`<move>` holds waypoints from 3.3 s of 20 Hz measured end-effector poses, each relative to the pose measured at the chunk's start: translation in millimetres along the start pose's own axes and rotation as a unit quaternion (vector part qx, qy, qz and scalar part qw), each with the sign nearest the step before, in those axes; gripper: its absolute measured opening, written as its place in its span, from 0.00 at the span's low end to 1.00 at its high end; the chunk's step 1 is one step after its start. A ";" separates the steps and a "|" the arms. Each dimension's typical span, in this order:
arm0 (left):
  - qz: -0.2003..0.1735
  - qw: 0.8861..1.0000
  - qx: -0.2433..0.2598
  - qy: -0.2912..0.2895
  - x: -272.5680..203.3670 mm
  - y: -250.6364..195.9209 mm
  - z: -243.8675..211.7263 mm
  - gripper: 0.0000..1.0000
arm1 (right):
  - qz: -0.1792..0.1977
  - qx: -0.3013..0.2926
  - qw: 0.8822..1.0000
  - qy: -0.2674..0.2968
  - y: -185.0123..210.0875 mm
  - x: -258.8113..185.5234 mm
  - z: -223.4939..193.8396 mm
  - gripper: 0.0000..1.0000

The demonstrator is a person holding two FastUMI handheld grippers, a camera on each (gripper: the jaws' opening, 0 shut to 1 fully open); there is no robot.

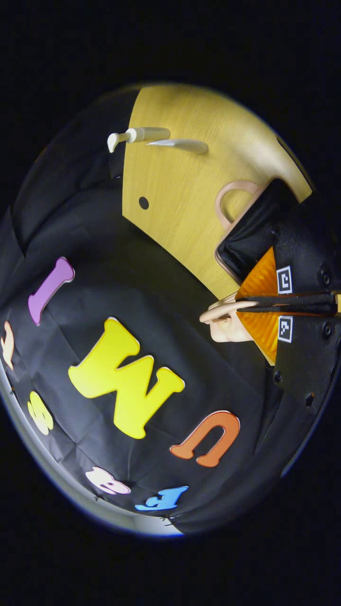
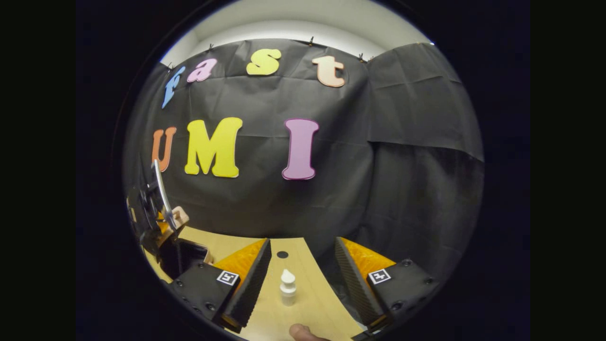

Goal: First open the suitcase, pack the skin care products into it, and then close the suitcase.

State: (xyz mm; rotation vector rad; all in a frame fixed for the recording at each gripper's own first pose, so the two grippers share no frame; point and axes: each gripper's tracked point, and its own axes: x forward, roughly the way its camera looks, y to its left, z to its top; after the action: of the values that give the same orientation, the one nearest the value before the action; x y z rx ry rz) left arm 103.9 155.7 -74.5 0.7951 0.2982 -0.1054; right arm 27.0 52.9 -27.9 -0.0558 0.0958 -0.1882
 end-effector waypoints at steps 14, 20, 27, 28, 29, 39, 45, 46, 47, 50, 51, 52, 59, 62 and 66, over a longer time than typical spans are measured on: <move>0.061 0.982 -0.180 0.012 -7.2 172.7 -137.0 0.03 | 0.033 0.013 0.999 0.028 105.5 6.1 3.1 0.80; 0.075 0.973 -0.206 0.073 19.9 203.6 -247.7 0.03 | 0.032 -0.016 0.999 0.035 118.3 -5.1 -4.1 0.80; 0.043 0.953 -0.261 0.147 54.5 176.3 -363.2 0.03 | 0.002 -0.018 0.999 0.048 105.6 -4.3 -13.0 0.80; 0.035 0.949 -0.273 0.156 58.8 168.4 -377.4 0.03 | 0.001 -0.021 0.998 0.056 105.7 -4.9 -17.8 0.80; 0.025 0.945 -0.280 0.167 62.6 160.0 -390.3 0.03 | -0.004 -0.022 0.998 0.058 102.2 -6.5 -19.6 0.80; 0.003 0.927 -0.328 0.184 82.9 133.8 -433.1 0.11 | -0.049 -0.029 0.994 0.096 55.0 -21.5 -49.1 0.80; 0.040 0.907 -0.390 0.155 39.0 145.1 -406.5 0.88 | -0.018 -0.046 0.994 0.096 56.0 -11.5 -64.5 0.80; 0.038 0.904 -0.399 0.153 31.4 142.4 -394.5 1.00 | -0.006 -0.046 0.995 0.094 57.9 -10.2 -66.5 0.81; 0.037 0.903 -0.402 0.149 27.3 137.5 -383.6 1.00 | 0.004 -0.048 0.995 0.092 58.6 -7.2 -68.1 0.81; 0.027 0.905 -0.403 0.130 11.4 118.0 -332.9 1.00 | 0.041 -0.059 0.994 0.083 61.4 4.2 -68.4 0.81; 0.016 0.906 -0.404 0.128 2.9 106.4 -313.5 1.00 | 0.059 -0.065 0.993 0.078 64.0 8.2 -68.0 0.81; 0.006 0.908 -0.400 0.124 -4.3 93.0 -291.9 1.00 | 0.079 -0.071 0.992 0.072 68.4 12.3 -68.9 0.81; -0.089 0.919 -0.375 0.080 -30.1 -29.5 -138.0 1.00 | 0.150 -0.078 0.983 0.071 60.5 34.0 -86.7 0.81; -0.139 0.910 -0.384 0.072 -40.7 -90.3 -86.5 1.00 | 0.156 -0.082 0.981 0.078 42.9 41.8 -96.2 0.81; -0.204 0.892 -0.397 0.074 -48.7 -158.7 -36.8 1.00 | 0.143 -0.074 0.983 0.088 1.5 54.4 -103.3 0.81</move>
State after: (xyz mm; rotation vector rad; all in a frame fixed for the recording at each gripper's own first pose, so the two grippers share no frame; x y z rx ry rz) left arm 16.7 70.5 -193.1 -0.0876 0.6019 -0.2969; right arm 70.1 39.2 -135.5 -0.1730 0.2924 0.1029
